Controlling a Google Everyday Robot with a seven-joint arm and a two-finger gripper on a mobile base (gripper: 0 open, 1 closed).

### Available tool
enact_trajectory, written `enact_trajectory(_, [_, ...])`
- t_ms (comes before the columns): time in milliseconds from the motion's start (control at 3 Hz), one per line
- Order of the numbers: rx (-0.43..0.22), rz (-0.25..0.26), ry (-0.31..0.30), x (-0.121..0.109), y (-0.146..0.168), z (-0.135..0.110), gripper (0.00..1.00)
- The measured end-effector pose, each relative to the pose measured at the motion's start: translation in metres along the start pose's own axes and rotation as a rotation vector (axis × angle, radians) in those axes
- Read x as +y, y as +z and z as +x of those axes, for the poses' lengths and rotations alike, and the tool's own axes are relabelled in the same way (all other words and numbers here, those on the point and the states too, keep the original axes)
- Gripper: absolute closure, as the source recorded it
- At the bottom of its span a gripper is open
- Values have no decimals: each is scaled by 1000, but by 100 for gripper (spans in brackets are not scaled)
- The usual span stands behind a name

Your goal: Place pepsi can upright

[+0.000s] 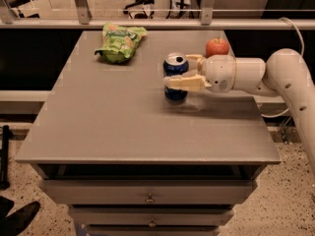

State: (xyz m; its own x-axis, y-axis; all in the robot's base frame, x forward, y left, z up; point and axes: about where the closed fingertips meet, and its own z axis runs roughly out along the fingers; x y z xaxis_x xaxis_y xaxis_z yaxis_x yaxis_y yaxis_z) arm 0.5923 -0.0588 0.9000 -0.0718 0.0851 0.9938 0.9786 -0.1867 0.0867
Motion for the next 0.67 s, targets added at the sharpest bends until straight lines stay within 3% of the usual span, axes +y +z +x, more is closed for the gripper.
enact_trajectory(333, [7,-15,14,2,-5,-4,0])
enact_trajectory(667, [-9,-34,20,1,-16,-4,0])
